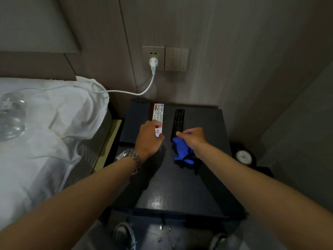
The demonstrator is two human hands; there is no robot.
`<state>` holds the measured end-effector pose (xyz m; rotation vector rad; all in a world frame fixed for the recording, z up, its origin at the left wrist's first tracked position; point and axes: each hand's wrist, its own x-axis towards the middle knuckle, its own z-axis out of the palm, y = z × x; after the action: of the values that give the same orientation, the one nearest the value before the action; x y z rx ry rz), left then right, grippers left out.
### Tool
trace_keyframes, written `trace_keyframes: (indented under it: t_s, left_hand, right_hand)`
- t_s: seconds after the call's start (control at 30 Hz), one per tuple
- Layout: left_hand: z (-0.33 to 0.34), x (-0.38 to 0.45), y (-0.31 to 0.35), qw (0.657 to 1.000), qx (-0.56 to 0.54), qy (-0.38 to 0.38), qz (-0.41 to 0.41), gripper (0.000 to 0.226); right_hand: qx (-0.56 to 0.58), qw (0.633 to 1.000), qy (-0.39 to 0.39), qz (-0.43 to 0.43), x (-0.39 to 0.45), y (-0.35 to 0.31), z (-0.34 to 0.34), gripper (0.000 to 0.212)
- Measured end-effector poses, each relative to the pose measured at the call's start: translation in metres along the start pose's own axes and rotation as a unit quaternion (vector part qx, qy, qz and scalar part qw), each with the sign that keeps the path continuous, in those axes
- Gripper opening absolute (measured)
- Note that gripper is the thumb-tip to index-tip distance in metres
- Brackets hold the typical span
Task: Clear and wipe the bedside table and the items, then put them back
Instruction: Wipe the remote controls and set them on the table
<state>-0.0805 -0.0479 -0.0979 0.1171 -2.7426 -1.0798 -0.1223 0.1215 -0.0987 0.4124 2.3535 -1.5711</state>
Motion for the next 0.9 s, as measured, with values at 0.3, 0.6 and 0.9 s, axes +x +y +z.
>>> trace_keyframes:
  t_s: [0.3, 0.6, 0.9]
  left_hand:
    - [0.019, 0.074, -0.021, 0.987, 0.137, -0.016, 0.085, 0.051]
    - [0.044, 0.093, -0.057, 0.964, 0.235, -0.083, 0.089, 0.056]
    - [0.052, 0.094, -0.058, 0.969, 0.223, -0.076, 0.068, 0.054]
  right_hand:
    - [-0.075, 0.997, 0.001, 0.006, 0.068, -0.017, 0.03, 0.022]
    - [-0.108, 0.994, -0.001, 0.002, 0.094, -0.022, 0.047, 0.019]
    - [-0.148, 0.989, 0.007, -0.023, 0.105, -0.026, 0.053, 0.019]
